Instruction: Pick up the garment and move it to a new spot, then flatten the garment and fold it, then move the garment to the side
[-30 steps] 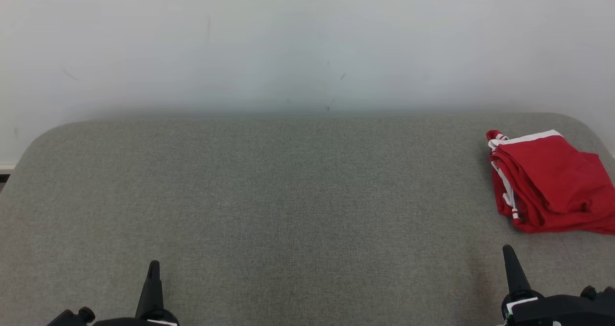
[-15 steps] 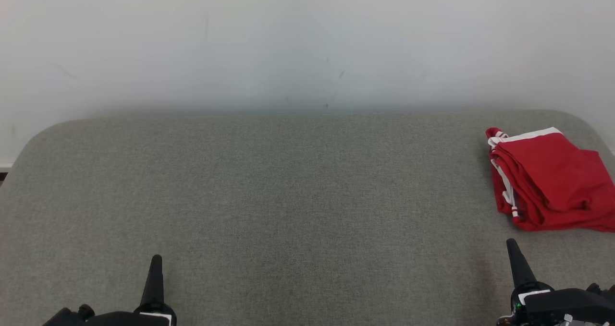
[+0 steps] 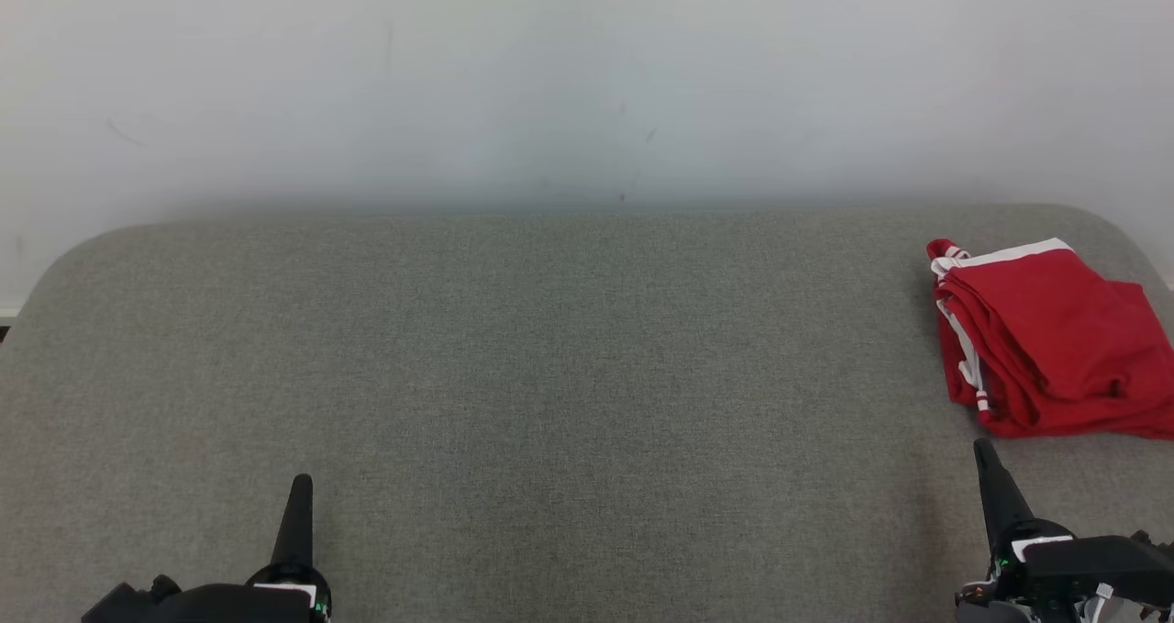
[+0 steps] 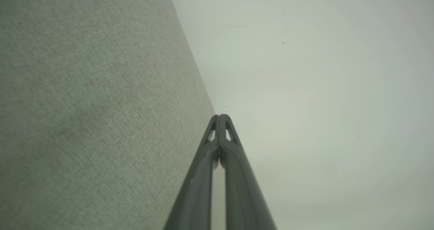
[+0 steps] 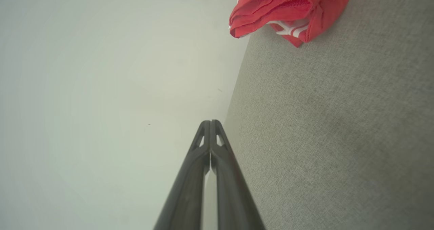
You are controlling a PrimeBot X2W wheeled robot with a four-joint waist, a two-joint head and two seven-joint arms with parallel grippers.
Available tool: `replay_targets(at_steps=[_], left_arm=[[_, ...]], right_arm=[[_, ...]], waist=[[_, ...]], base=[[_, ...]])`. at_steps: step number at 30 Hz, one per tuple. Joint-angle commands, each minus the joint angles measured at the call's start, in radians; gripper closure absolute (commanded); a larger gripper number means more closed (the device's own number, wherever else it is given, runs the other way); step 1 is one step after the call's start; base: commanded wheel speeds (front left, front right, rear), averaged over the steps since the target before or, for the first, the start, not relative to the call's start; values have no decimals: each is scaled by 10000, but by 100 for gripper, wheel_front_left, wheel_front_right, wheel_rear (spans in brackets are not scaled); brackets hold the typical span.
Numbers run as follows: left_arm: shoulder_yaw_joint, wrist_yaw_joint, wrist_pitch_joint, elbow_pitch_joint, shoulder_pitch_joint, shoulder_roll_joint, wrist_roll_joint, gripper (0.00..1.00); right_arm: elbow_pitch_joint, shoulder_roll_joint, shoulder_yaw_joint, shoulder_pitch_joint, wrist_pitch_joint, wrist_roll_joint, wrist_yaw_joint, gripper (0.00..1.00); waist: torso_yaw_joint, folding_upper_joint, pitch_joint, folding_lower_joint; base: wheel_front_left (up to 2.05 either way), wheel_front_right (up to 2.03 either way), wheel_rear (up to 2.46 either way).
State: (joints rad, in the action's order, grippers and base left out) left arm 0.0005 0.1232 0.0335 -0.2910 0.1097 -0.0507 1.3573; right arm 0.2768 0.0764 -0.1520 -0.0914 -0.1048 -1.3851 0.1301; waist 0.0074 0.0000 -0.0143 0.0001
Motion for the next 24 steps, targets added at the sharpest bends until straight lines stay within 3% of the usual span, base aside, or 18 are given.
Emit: replay_targets(at_steps=[1,24], left_arm=[[-17,36,-53,14,267,-3,246,100],[-66,99,-385,-46,542,6,2113,100]], right_arm=[[-9,45,-66,-190,-75,-219,9,100],[139,1,-465,-546,-694,-1818,10,100]], waist=[[-3,0,8,-1],[-54,0,141,-1]], base=[[0,0,0],[0,0,0]])
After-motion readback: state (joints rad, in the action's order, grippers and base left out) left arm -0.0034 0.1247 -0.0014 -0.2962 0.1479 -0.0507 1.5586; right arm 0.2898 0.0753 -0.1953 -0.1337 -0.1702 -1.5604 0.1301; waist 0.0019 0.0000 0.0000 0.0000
